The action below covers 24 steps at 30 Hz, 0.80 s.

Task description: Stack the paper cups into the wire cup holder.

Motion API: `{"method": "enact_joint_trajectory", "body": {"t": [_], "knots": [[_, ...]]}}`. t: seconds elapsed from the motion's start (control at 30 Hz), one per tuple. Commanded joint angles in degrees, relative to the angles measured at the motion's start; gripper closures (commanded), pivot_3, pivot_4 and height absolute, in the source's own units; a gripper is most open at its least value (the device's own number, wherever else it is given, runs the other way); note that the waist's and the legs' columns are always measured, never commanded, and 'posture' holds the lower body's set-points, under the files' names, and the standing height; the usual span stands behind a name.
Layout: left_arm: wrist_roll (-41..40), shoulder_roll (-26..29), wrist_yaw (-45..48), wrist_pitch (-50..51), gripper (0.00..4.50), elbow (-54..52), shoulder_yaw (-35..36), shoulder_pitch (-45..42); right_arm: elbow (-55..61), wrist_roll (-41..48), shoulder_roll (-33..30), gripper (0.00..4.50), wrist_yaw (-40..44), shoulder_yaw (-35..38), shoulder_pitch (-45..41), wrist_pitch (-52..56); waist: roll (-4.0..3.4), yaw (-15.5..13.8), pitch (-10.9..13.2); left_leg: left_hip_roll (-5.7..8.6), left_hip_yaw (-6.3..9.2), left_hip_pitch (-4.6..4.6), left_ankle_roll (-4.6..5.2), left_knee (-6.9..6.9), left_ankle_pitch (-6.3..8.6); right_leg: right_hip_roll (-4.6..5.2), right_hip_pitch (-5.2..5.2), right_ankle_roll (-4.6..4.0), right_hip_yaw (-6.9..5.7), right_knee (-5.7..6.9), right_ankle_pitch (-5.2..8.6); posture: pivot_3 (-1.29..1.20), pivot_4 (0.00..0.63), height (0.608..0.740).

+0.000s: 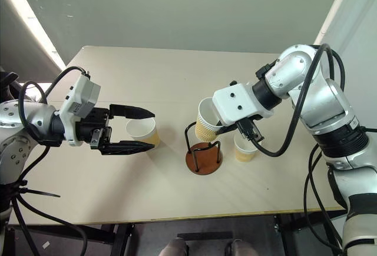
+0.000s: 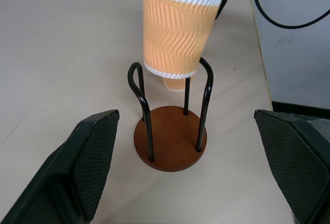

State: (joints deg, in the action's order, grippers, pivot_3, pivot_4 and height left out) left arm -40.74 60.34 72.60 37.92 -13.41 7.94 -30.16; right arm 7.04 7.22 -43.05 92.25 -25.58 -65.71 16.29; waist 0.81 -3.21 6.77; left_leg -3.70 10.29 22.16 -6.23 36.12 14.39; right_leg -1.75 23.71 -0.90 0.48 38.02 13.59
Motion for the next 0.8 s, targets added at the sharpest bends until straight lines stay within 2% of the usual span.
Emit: {"method": "enact_joint_trajectory", "body": {"t": [0.03,0.33,0.43,0.7,0.8], "knots": [[-0.19,0.86,0.20,0.09,0.00,-1.75,1.01,-0.54,1.19,0.60,0.54,4.49,0.25,-0.20,-0.21,-1.16,0.00,0.03,0.00,0.00,0.00,0.00,0.01,0.00,0.00,0.00,0.00,0.00,0.00,0.00,0.00,0.00,0.150,0.740],[-0.11,0.45,-1.16,0.37,0.00,-2.68,1.21,0.44,-2.16,-2.77,4.90,4.49,-1.30,-1.61,-1.08,-3.05,0.00,0.07,0.00,-0.01,0.00,-0.01,0.03,0.01,0.00,0.00,0.00,0.00,0.02,0.00,-0.02,0.00,0.150,0.740],[-0.05,0.42,-1.52,0.41,0.00,-2.83,1.22,0.63,-3.15,-3.19,5.83,3.90,-1.64,-1.03,-1.60,-2.45,0.00,0.04,0.00,-0.03,0.02,-0.01,0.05,0.01,-0.01,0.00,0.00,-0.01,0.01,0.00,-0.03,0.00,0.150,0.740],[0.25,0.27,-2.79,0.47,0.00,-3.06,1.27,0.85,-4.97,-4.21,6.88,1.11,-3.70,0.27,-2.29,-2.19,0.00,0.04,0.00,-0.05,0.03,0.00,0.04,0.01,-0.01,0.00,0.01,-0.03,0.02,0.00,-0.04,0.00,0.150,0.740],[4.77,1.32,-4.88,-1.38,0.00,-2.80,-0.41,0.09,-5.17,-2.28,7.25,1.11,-4.63,1.93,-2.39,-0.02,0.00,0.05,0.00,-0.05,0.03,-0.01,0.04,0.01,-0.01,0.00,0.01,-0.03,0.02,-0.01,-0.04,0.00,0.150,0.740]]}}
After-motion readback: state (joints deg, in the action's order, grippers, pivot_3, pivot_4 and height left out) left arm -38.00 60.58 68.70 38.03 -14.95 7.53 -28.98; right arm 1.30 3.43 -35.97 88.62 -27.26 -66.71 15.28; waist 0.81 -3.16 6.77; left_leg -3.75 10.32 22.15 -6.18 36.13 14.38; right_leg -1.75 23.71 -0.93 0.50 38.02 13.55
